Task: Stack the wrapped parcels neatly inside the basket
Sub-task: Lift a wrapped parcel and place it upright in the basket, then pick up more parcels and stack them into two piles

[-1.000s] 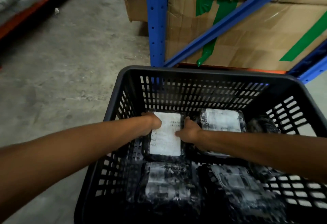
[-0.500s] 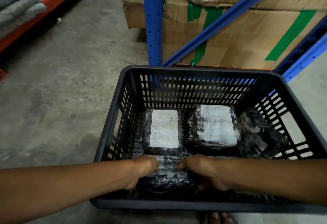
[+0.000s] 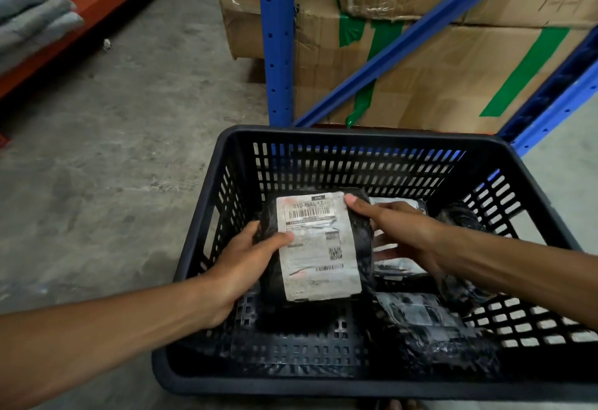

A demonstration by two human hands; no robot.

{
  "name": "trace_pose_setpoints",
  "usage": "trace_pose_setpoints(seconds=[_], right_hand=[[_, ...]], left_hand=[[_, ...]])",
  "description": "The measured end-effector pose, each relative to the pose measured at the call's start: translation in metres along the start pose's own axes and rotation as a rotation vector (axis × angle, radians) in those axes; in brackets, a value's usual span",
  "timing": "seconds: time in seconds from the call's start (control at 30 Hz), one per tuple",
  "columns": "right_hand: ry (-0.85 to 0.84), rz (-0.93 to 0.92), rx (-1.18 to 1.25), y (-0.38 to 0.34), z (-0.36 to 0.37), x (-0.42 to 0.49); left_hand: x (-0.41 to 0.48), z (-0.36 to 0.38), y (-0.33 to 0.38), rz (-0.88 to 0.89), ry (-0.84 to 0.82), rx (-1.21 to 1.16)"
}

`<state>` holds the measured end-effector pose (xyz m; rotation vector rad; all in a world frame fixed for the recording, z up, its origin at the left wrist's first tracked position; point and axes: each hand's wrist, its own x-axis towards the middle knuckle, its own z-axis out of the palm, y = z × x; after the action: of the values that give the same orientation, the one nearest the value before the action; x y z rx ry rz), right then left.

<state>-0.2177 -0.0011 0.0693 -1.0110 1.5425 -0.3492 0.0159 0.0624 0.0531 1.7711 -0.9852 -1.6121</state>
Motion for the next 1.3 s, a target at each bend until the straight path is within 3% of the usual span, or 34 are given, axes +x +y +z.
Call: trace_pose_setpoints(seconds=[0.07, 0.2, 0.33, 0.4, 0.7, 0.8, 0.87, 0.97, 1.07, 1.17, 1.3], right_hand=[[-0.023, 0.003, 0.056, -0.009, 0.006, 0.010], [-0.037, 0.015, 0.103, -0.012, 0.029, 0.035], [-0.130, 0.077, 0.007, -0.004, 0.052, 0.061], [-0.163, 0.082, -0.064, -0.001, 0.063, 0.070], [-0.119, 0.104, -0.172, 0.013, 0.052, 0.072], [-0.129, 0.020, -0.285, 0.014, 0.041, 0.056], [-0.026, -0.187, -0.548, 0.008, 0.023, 0.045], [0.230, -0.488, -0.907, 0.014, -0.012, 0.029], [0.194, -0.413, -1.285, 0.048, -0.045, 0.022], [0.044, -0.399, -1.628, 0.089, -0.064, 0.029], [0.129, -0.466, -1.622, 0.111, -0.067, 0.040]], left_hand=[[0.011, 0.002, 0.008, 0.026, 0.055, -0.020], [0.047, 0.005, 0.014, 0.048, 0.219, 0.156], [0.090, 0.009, 0.010, -0.131, 0.073, 0.288], [0.103, 0.014, 0.014, -0.215, 0.083, 0.392], [0.118, 0.014, 0.006, -0.237, 0.040, 0.441], [0.109, 0.021, 0.013, -0.159, 0.061, 0.565], [0.095, 0.030, 0.019, -0.044, 0.126, 0.751], [0.076, 0.055, 0.015, 0.326, 0.074, 0.997], [0.071, 0.090, 0.003, 0.594, -0.091, 1.193], [0.077, 0.126, -0.005, 0.601, -0.185, 1.361], [0.081, 0.162, -0.017, 0.586, -0.040, 1.265]])
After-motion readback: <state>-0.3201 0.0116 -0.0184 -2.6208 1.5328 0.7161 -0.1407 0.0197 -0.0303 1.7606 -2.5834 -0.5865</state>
